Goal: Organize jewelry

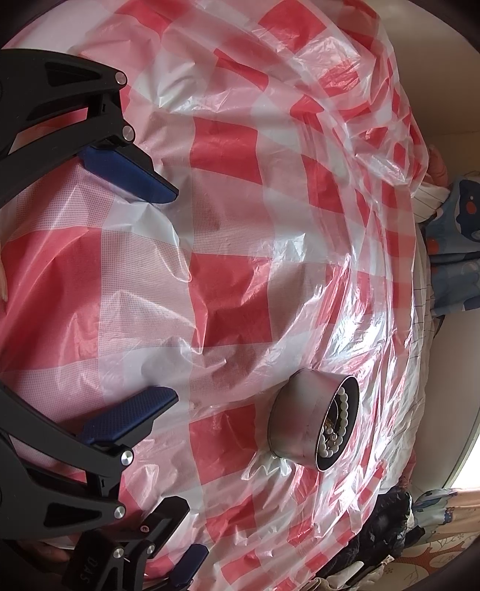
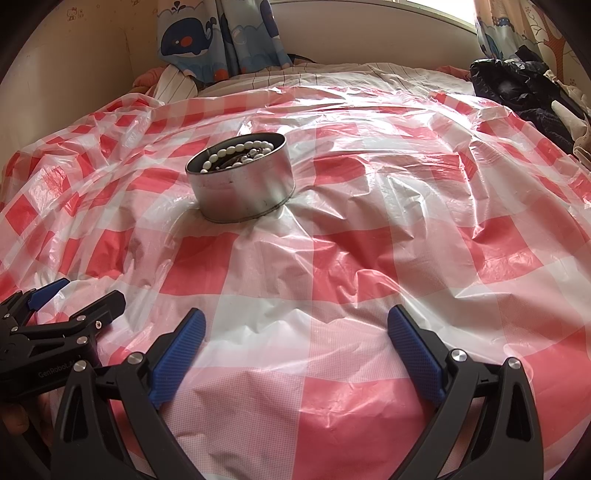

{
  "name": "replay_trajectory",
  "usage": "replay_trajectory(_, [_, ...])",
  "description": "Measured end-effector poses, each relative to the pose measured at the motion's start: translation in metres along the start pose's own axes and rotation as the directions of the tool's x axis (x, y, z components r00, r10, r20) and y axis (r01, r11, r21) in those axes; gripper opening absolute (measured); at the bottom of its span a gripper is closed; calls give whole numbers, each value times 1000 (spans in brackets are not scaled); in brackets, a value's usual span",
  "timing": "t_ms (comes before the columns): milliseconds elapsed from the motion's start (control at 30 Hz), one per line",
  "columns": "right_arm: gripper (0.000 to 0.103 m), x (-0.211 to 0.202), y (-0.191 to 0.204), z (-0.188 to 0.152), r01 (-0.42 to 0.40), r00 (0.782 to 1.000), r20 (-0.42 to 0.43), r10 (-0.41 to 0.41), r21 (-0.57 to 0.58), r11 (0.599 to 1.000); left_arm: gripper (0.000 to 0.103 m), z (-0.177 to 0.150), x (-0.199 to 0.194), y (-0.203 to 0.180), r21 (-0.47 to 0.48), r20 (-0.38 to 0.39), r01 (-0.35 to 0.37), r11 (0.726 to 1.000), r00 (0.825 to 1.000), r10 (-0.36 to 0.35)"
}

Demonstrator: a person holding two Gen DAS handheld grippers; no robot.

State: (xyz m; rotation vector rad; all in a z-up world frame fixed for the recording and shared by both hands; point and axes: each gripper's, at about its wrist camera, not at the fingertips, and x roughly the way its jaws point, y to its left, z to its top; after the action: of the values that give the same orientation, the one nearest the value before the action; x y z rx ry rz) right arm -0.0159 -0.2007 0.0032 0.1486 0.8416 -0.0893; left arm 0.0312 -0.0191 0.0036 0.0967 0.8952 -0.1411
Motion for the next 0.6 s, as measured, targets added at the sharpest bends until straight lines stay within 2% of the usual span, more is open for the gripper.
replay_trajectory(600, [95, 0, 0, 0, 0, 1000, -1, 0, -1, 1000, 96, 2, 0, 0, 0, -1, 0, 1000, 1000, 0])
